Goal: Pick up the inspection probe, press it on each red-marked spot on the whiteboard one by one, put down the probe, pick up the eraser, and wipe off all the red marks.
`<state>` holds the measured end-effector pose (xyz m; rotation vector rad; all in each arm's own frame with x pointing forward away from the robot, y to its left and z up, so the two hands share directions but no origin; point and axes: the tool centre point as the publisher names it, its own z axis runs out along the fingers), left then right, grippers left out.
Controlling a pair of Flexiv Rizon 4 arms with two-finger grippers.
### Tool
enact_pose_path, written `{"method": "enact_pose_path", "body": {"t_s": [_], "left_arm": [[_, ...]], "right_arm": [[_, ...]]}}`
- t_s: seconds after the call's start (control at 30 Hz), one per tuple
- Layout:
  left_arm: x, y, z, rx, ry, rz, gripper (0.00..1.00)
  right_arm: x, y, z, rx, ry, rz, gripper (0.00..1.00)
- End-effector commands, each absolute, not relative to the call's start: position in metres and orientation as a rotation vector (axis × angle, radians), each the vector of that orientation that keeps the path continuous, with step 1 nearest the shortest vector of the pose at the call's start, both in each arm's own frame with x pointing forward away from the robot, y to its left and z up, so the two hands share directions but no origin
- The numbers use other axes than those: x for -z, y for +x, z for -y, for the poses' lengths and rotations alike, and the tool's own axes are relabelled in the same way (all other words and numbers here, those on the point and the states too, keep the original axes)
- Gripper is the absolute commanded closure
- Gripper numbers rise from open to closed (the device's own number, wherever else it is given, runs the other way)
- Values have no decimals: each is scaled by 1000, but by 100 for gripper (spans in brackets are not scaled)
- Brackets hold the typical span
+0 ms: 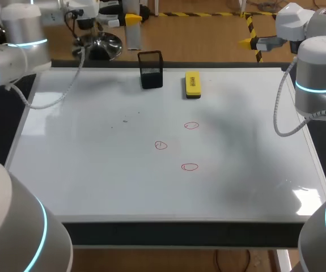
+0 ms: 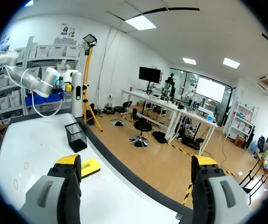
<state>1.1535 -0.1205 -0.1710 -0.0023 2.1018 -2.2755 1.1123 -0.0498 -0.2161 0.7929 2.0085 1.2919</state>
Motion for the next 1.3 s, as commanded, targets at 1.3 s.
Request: {"method": "enact_pose_path", "body": {"t_s": [1.3], "left_arm": [[198,1085,11,2249,-160,-2019,100]], "right_arm": [[216,1113,50,-1292,793,-2009,0]]}}
